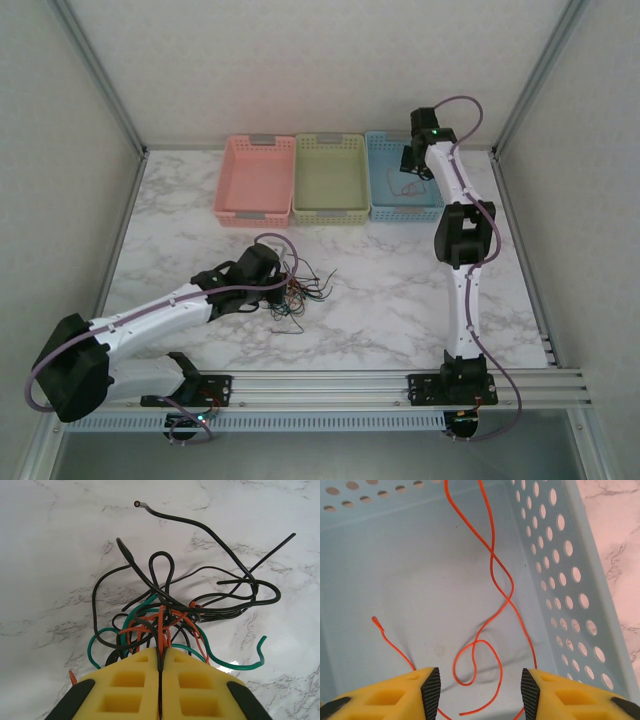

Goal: Untangle the cables

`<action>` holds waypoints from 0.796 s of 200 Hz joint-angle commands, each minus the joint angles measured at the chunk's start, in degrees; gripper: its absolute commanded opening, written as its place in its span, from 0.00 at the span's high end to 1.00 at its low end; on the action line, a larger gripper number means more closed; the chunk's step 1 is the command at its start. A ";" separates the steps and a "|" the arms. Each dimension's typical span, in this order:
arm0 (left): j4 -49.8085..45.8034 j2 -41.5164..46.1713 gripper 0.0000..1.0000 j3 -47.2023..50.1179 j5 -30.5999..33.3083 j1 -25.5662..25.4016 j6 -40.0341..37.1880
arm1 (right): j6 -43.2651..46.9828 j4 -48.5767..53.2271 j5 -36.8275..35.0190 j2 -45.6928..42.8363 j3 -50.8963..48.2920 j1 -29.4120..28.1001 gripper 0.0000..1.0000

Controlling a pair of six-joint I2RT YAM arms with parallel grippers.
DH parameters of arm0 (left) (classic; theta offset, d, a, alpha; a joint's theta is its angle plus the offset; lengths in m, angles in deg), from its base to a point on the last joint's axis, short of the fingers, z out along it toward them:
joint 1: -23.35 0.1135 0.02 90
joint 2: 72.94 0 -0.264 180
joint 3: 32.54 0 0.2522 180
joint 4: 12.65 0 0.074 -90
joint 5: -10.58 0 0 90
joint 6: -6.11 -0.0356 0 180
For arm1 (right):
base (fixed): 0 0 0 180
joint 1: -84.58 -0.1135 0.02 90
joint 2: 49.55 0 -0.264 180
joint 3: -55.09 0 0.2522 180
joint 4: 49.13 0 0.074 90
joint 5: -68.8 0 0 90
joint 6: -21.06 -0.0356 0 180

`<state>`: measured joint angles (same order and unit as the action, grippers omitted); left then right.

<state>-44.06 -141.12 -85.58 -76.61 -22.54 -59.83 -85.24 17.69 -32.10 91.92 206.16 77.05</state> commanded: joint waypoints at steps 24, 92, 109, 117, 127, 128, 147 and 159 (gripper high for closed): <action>-0.46 1.10 0.93 0.88 -1.14 0.45 -0.19 | -1.38 4.49 -0.86 5.45 2.97 1.18 0.49; -0.77 1.04 0.93 0.97 -1.06 0.45 -0.16 | -3.44 3.75 3.35 8.45 2.56 1.39 0.52; -0.72 1.00 0.93 0.88 -1.05 0.45 -0.31 | -3.33 4.25 3.97 8.91 3.13 1.40 0.57; -0.72 0.99 0.93 0.88 -1.05 0.44 -0.28 | -3.28 4.33 4.29 8.83 3.10 1.45 0.61; -0.74 0.95 0.92 0.88 -1.09 0.45 -0.16 | -3.06 4.50 4.71 8.75 3.05 1.38 0.68; -0.73 0.95 0.92 0.88 -1.07 0.45 -0.20 | -3.09 4.51 4.77 8.74 3.05 1.42 0.68; -0.63 0.86 0.93 0.79 -1.20 0.43 -0.30 | -2.95 4.98 6.13 8.32 2.98 1.32 0.80; -0.63 0.77 0.92 0.70 -1.18 0.45 -0.32 | -2.99 5.32 7.10 7.63 2.58 1.32 0.86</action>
<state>-44.02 -141.06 -85.54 -76.61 -22.54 -59.85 -87.77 20.97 -27.53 99.42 207.58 78.38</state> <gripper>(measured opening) 0.076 0.186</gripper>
